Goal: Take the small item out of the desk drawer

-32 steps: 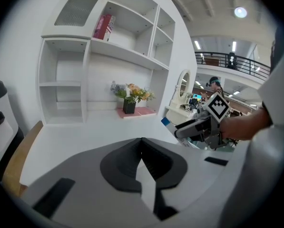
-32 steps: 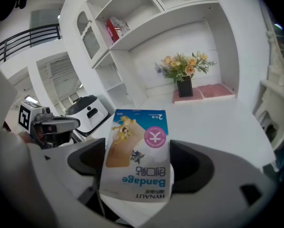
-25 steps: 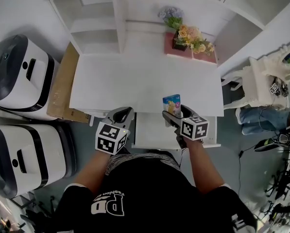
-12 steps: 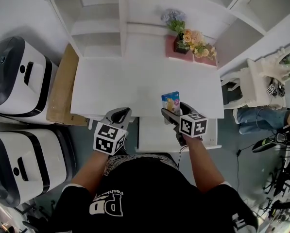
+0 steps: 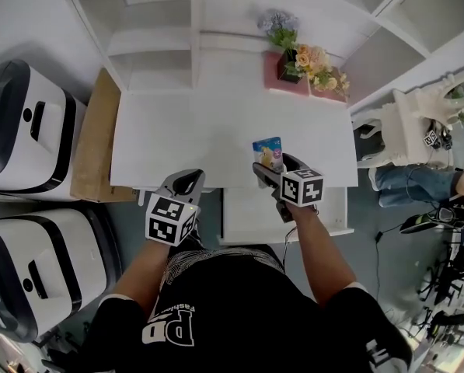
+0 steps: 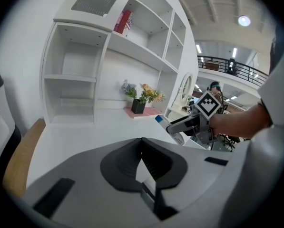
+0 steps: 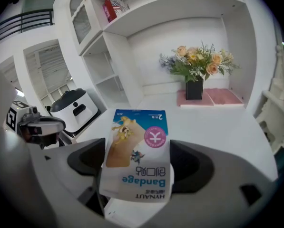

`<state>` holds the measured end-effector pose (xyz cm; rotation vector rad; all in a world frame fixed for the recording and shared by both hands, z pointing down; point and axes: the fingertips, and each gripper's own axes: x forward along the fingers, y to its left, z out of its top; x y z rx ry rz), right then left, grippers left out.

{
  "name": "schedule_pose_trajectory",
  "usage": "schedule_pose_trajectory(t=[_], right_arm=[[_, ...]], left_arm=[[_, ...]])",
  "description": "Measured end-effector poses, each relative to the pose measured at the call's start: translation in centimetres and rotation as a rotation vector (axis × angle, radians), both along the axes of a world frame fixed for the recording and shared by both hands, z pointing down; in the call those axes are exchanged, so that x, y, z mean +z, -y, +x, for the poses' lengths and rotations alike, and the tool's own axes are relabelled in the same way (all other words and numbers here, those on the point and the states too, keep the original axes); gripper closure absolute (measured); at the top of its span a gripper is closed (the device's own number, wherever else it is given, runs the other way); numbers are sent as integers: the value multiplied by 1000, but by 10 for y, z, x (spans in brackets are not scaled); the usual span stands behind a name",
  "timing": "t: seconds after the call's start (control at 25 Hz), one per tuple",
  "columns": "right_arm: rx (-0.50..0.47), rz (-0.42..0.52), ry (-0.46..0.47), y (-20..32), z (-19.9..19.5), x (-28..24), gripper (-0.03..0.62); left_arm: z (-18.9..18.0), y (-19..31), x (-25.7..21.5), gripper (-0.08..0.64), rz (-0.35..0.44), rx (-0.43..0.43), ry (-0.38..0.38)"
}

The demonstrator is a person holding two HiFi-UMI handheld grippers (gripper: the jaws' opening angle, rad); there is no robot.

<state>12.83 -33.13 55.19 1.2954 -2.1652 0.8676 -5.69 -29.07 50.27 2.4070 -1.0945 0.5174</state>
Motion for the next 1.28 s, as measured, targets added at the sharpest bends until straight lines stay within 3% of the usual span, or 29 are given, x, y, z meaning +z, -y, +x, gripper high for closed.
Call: schedule_pose_trajectory(t=[0.4, 0.6, 0.92, 1.28], right_arm=[[73, -62, -28, 51, 1, 41, 169], [94, -113, -74, 80, 2, 70, 169], [114, -182, -151, 122, -1, 106, 168], [14, -211, -310, 146, -4, 130, 167]], left_arm=[[-21, 0, 21, 546, -37, -15, 17], [-31, -1, 27, 546, -10, -1, 79], [-40, -7, 40, 546, -65, -12, 66], [-38, -13, 47, 546, -99, -26, 46]])
